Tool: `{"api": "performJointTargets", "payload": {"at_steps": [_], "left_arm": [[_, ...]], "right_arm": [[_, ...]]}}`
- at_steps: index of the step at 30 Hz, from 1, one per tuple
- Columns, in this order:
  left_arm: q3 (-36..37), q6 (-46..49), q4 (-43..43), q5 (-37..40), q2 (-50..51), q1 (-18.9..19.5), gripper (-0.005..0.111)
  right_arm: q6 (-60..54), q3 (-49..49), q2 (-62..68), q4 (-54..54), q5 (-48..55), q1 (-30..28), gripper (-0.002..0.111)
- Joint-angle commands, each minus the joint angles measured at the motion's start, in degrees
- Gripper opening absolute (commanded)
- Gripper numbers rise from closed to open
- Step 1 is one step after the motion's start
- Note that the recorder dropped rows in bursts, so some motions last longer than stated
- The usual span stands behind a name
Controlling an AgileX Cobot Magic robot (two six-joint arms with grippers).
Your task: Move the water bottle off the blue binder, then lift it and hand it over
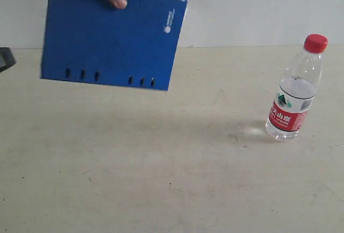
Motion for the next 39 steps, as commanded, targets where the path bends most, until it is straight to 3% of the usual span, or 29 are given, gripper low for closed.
{"api": "performJointTargets", "payload": {"at_steps": [1,3,6,15,18,20,23,26,29,30,32,35,39], "left_arm": [[0.19,0.19,-0.11,-18.75,-0.84,0.02,0.02],[0.19,2.48,-0.11,-26.86,-1.01,0.02,0.005],[0.19,7.86,3.95,-30.82,-4.3,0.02,0.005],[2.68,7.51,5.53,-17.2,-35.88,0.02,0.005],[4.41,5.55,17.68,-9.42,-42.74,0.02,0.005],[4.56,-2.69,24.74,-5.05,-44.63,0.02,0.005],[4.46,-32.88,35.94,-3.18,-44.88,0.02,0.005],[4.46,-61.93,46.48,-5.99,-44.88,0.02,0.005],[4.9,-77.19,58.17,-11.94,-44.88,0.02,0.005],[5.43,-80.22,62.69,-14.74,-44.88,0.02,0.005],[6.05,-77.58,73.76,-17.53,-44.88,0.02,0.005],[5.47,-75.68,92.39,-17.44,-44.88,0.02,0.005],[-0.36,-77.78,96.26,-12.6,-44.88,0.02,0.005]], "right_arm": [[-0.42,-0.02,-0.19,-2.6,1.21,-0.14,0.0],[-0.42,-0.02,-0.19,-3.23,1.92,-0.14,0.0],[-0.42,-0.02,-0.19,-3.51,2.19,-0.14,0.0],[-2.42,-0.02,-0.19,-6.08,2.19,-0.14,0.0],[-2.42,-0.02,-0.19,-6.35,2.19,-0.14,0.0],[-2.42,-0.02,-0.19,-6.35,2.19,-0.14,0.0],[-2.42,-0.02,-0.19,-6.35,2.19,-0.14,0.0],[-2.42,-0.02,-0.19,-6.34,2.08,-0.14,0.0],[-2.42,-0.02,-0.19,-6.34,2.08,-0.14,0.0],[-2.42,-0.02,-0.19,-6.34,2.08,-0.14,0.0],[-2.42,-0.02,-0.19,-6.24,2.08,-0.14,0.0],[-1.97,-0.02,-0.19,-5.86,2.08,-0.14,0.0],[-1.74,-0.02,-0.19,-5.73,2.08,-0.14,0.0]]}}
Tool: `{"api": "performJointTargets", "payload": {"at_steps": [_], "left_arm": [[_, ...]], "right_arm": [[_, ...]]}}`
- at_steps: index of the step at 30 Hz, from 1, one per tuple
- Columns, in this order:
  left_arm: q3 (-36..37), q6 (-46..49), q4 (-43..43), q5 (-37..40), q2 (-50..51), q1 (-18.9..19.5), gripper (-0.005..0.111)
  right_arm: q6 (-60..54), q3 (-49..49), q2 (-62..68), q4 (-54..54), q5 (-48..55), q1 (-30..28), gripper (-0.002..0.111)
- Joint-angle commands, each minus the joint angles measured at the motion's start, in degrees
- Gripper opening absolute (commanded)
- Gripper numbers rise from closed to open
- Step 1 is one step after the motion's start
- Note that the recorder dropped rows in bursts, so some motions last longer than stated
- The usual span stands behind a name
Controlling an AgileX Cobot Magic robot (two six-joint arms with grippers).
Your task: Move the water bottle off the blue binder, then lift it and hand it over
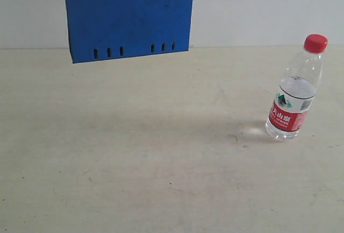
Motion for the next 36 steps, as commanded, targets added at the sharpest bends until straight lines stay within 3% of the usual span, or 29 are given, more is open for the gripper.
{"api": "performJointTargets", "payload": {"at_steps": [1,5,8,10,12,14,19,26,33,36], "left_arm": [[-10.54,-6.29,6.05,8.71,-0.27,0.02,0.005],[-20.77,-6.01,9.26,20.45,-0.27,0.02,0.005],[-13.87,-6.01,5.44,20.48,-0.27,0.02,0.005],[-4.31,-6.15,4.5,11.63,-0.27,0.02,0.005],[6.2,-7.8,4.5,-5.64,-0.27,0.02,0.005],[11.5,-7.68,4.5,-10.62,-0.27,0.02,0.005],[16.09,-8.12,4.37,0.02,-0.27,0.02,0.005],[15.57,-11.63,6.46,2.13,-0.27,0.02,0.005],[14.12,-6.37,8.18,4.48,-0.27,0.02,0.005],[19.12,-4.94,8.59,-2.68,-0.27,0.02,0.005]], "right_arm": [[0.23,-0.02,-0.19,-0.01,0.05,-0.14,0.0],[0.23,-0.02,-0.19,-0.01,0.18,-0.14,0.0],[0.23,-0.02,-0.19,0.12,0.18,-0.14,0.0],[0.23,-0.02,-0.19,0.47,0.18,-0.14,0.0],[0.23,-0.02,-0.19,1.41,0.18,-0.14,0.0],[0.23,-0.02,-0.19,2.29,0.18,-0.14,0.0],[-0.03,-0.02,-0.19,2.3,0.18,-0.14,0.0],[0.56,-2.74,-2.65,2.64,0.03,-0.14,0.0],[3.5,-8.45,-14.6,-0.13,0.18,-0.14,0.0],[5.91,-8.22,-19.77,-2.2,3.24,-0.14,0.0]]}}
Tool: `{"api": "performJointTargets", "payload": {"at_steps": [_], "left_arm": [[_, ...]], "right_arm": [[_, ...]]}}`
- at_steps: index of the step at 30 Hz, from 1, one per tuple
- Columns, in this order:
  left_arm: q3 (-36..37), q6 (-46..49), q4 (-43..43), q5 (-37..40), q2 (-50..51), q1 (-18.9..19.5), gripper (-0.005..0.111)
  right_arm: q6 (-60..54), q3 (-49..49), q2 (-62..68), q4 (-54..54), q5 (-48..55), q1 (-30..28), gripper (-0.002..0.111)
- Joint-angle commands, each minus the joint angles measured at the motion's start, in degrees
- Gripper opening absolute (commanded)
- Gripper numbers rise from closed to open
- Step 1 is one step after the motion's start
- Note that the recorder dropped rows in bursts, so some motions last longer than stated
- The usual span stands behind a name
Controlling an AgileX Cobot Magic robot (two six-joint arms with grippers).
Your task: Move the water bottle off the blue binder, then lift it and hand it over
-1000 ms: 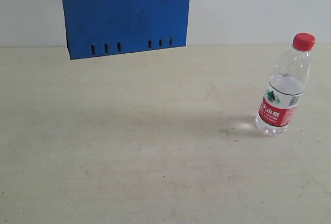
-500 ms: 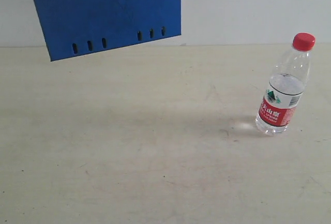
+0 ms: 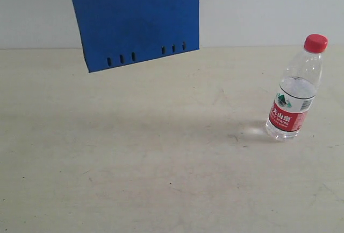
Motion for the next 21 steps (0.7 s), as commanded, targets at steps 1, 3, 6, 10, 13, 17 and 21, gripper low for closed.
{"api": "performJointTargets", "payload": {"at_steps": [1,3,6,10,13,17,21], "left_arm": [[4.69,3.09,0.73,-7.1,-0.29,0.02,0.005],[4.69,3.05,0.32,-6.5,-0.29,0.02,0.005],[4.69,3.05,0.32,-7.44,-0.29,0.02,0.005],[4.69,3.05,-1.07,-7.29,-0.29,0.02,0.005],[4.69,2.37,-4.53,-6.81,-0.29,0.02,0.005],[4.69,2.18,-4.95,-5.63,-0.29,0.02,0.005],[4.69,0.06,-4.95,-6.22,-0.29,0.02,0.005]], "right_arm": [[3.17,-0.31,-7.0,-3.35,4.22,-0.14,0.0],[4.13,-0.31,-8.84,-5.24,4.22,-0.14,0.0],[4.54,1.02,-9.83,-8.39,4.22,-0.14,0.0],[6.78,5.58,-9.83,-12.2,4.22,-0.14,0.0],[11.86,14.47,-9.83,-7.53,-0.48,-0.14,0.0],[12.58,31.91,-9.83,2.16,-37.89,-0.14,0.0],[16.92,49.37,-9.83,1.66,-55.88,-0.14,0.0]]}}
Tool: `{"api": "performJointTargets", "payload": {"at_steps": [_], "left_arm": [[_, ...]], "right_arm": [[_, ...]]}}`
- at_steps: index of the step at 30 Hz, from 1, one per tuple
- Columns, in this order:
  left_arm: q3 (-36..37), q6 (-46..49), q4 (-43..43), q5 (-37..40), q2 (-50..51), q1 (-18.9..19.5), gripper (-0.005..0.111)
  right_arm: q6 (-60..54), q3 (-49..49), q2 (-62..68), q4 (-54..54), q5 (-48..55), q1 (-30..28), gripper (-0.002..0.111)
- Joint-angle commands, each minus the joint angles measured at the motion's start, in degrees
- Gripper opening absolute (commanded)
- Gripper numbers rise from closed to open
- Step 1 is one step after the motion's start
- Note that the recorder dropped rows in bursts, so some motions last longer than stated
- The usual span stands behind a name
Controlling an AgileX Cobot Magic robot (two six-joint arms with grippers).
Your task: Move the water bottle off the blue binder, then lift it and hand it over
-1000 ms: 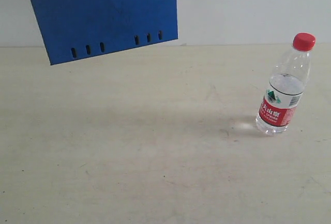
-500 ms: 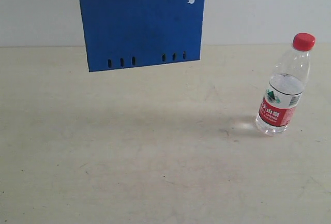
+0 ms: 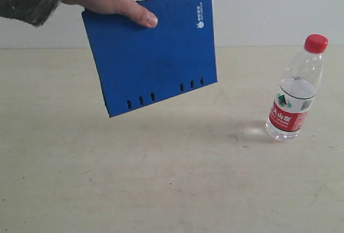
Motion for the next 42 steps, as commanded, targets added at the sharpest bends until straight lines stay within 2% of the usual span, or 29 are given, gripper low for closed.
{"api": "performJointTargets", "payload": {"at_steps": [1,2,3,6,8,11,13,21,25,27,33,35,40,42], "left_arm": [[0.17,-1.96,-0.7,-0.11,-0.29,0.02,0.005],[0.17,-1.96,-0.7,0.18,-0.29,0.02,0.005],[0.17,-1.96,-0.7,0.33,-0.29,0.02,0.005],[0.17,-6.06,-2.78,3.93,-0.29,0.02,0.005],[0.17,-6.78,-3.17,4.78,-0.29,0.02,0.005],[0.17,-6.78,-3.17,4.78,-0.29,0.02,0.005],[0.17,-6.78,-3.17,4.78,-0.29,0.02,0.005],[0.17,-6.78,-3.17,4.78,-0.29,0.02,0.005],[0.17,-6.78,-3.17,4.78,-0.29,0.02,0.005],[0.17,-6.78,-3.17,4.78,-0.29,0.02,0.005],[0.17,-6.76,-3.29,4.87,-0.29,0.02,0.005],[0.17,-6.76,-3.29,4.87,-0.29,0.02,0.005],[0.17,-6.76,-3.29,4.87,-0.29,0.02,0.005],[0.17,-6.76,-3.29,4.87,-0.29,0.02,0.005]], "right_arm": [[3.5,11.05,-0.38,-1.22,-13.78,-0.14,0.0],[2.22,13.66,-0.38,-2.81,-17.73,-0.14,0.0],[2.22,14.95,-0.38,-2.81,-17.11,-0.14,0.0],[10.25,18.29,-0.38,-0.57,-7.37,-0.14,0.0],[15.28,20.21,-0.38,-0.57,-8.05,-0.14,0.0],[15.87,20.21,-0.38,0.5,-3.74,-0.14,0.0],[15.97,20.21,-0.38,3.32,-3.76,-0.14,0.0],[17.31,20.21,-0.38,3.32,-2.86,-0.14,0.0],[12.86,20.21,-0.38,2.3,6.05,-0.37,0.0],[7.9,20.21,-0.38,3.96,8.31,-3.39,0.0],[4.98,20.21,-0.38,5.06,7.39,-12.03,0.0],[1.51,20.21,-0.38,7.16,3.32,-15.52,0.0],[-9.66,20.21,-0.38,10.77,-15.65,-23.72,0.0],[-9.61,20.21,-0.38,10.77,-15.99,-25.28,0.0]]}}
